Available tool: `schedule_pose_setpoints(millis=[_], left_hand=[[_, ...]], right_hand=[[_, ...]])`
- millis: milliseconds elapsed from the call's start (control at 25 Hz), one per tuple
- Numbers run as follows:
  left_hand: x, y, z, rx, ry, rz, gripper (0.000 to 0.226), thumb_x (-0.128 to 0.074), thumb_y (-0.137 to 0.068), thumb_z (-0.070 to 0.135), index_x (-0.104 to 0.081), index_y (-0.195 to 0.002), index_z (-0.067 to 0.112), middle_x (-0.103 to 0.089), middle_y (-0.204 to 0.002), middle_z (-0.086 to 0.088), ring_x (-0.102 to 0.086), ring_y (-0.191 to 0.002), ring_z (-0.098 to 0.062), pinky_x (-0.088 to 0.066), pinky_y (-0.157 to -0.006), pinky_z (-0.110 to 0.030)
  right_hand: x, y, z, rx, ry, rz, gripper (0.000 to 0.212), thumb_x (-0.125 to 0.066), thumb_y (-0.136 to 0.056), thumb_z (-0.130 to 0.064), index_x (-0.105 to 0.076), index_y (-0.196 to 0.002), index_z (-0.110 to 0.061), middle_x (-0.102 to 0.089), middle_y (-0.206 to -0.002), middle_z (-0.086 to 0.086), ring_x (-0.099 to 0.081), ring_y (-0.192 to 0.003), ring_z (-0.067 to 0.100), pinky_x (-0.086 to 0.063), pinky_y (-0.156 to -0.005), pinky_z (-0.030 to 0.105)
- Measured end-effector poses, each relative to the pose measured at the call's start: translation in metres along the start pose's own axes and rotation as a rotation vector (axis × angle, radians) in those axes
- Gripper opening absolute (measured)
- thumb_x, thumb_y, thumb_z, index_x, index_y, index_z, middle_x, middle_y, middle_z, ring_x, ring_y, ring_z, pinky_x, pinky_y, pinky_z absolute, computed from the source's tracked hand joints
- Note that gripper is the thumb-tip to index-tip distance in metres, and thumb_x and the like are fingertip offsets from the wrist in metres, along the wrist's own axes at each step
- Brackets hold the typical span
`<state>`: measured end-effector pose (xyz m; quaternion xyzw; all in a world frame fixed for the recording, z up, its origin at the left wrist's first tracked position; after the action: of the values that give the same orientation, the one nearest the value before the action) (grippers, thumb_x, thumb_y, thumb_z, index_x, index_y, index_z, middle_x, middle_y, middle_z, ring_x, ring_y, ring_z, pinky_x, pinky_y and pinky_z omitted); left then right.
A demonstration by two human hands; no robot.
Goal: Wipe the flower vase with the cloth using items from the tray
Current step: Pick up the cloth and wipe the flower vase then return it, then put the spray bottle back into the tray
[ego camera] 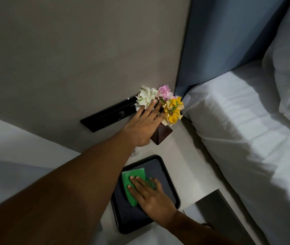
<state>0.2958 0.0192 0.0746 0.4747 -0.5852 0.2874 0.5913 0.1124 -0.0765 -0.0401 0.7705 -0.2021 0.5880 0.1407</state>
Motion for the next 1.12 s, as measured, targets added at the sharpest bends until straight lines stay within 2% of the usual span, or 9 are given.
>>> schedule_pose_setpoints(millis=[120,200,320,400,520,600,840,1000,1120], left_hand=[[-0.002,-0.001,-0.001,-0.005,0.007,0.017,0.100,-0.067,-0.073,0.017,-0.003,-0.149,0.008,0.000,-0.161,-0.018,0.012,-0.147,-0.035,-0.006,-0.118,-0.051],[-0.003,-0.001,-0.001,0.000,0.012,0.027,0.098,-0.068,-0.073,0.017,-0.006,-0.149,0.008,-0.003,-0.161,-0.018,0.011,-0.147,-0.034,-0.007,-0.118,-0.051],[-0.002,-0.002,-0.001,-0.010,0.031,0.051,0.096,-0.069,-0.072,0.015,-0.011,-0.148,0.010,-0.008,-0.161,-0.017,0.007,-0.148,-0.033,-0.012,-0.117,-0.052],[0.003,-0.001,-0.004,-0.033,0.047,0.089,0.094,-0.071,-0.071,0.012,-0.016,-0.148,0.014,-0.013,-0.160,-0.015,0.001,-0.148,-0.032,-0.016,-0.115,-0.051],[0.014,0.008,-0.010,-0.046,0.063,0.139,0.094,-0.071,-0.072,0.014,-0.016,-0.149,0.019,-0.019,-0.160,-0.010,-0.008,-0.148,-0.028,-0.019,-0.115,-0.052],[0.018,0.024,-0.010,-0.004,0.163,0.200,0.088,-0.065,-0.076,0.011,-0.018,-0.149,0.021,-0.022,-0.160,-0.006,-0.012,-0.148,-0.024,-0.018,-0.116,-0.049],[-0.022,0.112,0.003,0.334,0.469,0.457,0.064,-0.057,-0.081,0.005,-0.041,-0.142,0.020,-0.033,-0.156,-0.003,-0.023,-0.145,-0.018,-0.031,-0.108,-0.042],[-0.079,0.172,0.040,0.525,0.482,0.374,0.048,-0.043,-0.094,0.030,-0.039,-0.141,0.023,-0.031,-0.156,-0.003,-0.027,-0.143,-0.019,-0.039,-0.102,-0.040],[-0.115,0.197,0.069,0.601,0.486,0.198,0.053,-0.034,-0.094,0.042,-0.036,-0.143,0.023,-0.030,-0.157,-0.003,-0.033,-0.140,-0.022,-0.041,-0.101,-0.043]], right_hand=[[-0.017,0.002,-0.004,0.033,0.069,-0.241,0.055,-0.071,-0.077,-0.041,-0.066,-0.130,-0.025,-0.065,-0.136,-0.001,-0.064,-0.122,0.015,-0.057,-0.090,0.031],[-0.023,0.005,0.000,-0.044,0.070,-0.359,0.072,-0.069,-0.075,-0.054,-0.058,-0.139,-0.021,-0.057,-0.145,0.003,-0.055,-0.132,0.018,-0.052,-0.097,0.032],[-0.029,0.000,-0.001,-0.029,-0.034,-0.557,0.087,-0.043,-0.094,-0.057,-0.009,-0.158,-0.008,0.000,-0.167,0.015,-0.003,-0.154,0.030,-0.019,-0.120,0.046],[-0.026,-0.006,0.000,-0.055,-0.060,-0.667,0.090,-0.037,-0.095,-0.061,0.002,-0.157,-0.009,0.014,-0.166,0.012,0.009,-0.154,0.028,-0.011,-0.121,0.047],[-0.019,-0.017,-0.001,-0.074,-0.100,-0.715,0.087,-0.038,-0.096,-0.060,-0.002,-0.158,-0.012,0.011,-0.167,0.008,0.006,-0.154,0.025,-0.013,-0.121,0.049],[-0.012,-0.020,0.003,-0.068,-0.139,-0.718,0.078,-0.040,-0.098,-0.050,-0.006,-0.158,-0.012,0.008,-0.168,0.007,0.002,-0.155,0.025,-0.015,-0.121,0.049],[-0.001,-0.022,0.019,-0.046,-0.294,-0.762,0.076,-0.051,-0.098,-0.015,-0.006,-0.159,-0.014,0.008,-0.168,0.004,0.000,-0.154,0.024,-0.010,-0.126,0.039],[0.006,-0.028,0.016,-0.104,-0.365,-0.744,0.070,-0.051,-0.099,-0.018,-0.014,-0.158,-0.014,-0.004,-0.168,0.007,-0.011,-0.153,0.028,-0.015,-0.123,0.036],[0.008,-0.036,0.019,-0.185,-0.437,-0.699,0.056,-0.047,-0.101,-0.025,-0.030,-0.153,-0.012,-0.036,-0.156,0.019,-0.042,-0.138,0.037,-0.036,-0.112,0.037]])
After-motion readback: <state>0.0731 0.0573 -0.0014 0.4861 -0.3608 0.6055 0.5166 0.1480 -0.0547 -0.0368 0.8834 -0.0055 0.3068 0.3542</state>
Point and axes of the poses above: each hand's wrist, its own y-axis away from the middle knuckle, its own x-axis out of the back of the hand, z = x × y, the point moved 4 cm from there along -y, towards the middle knuckle
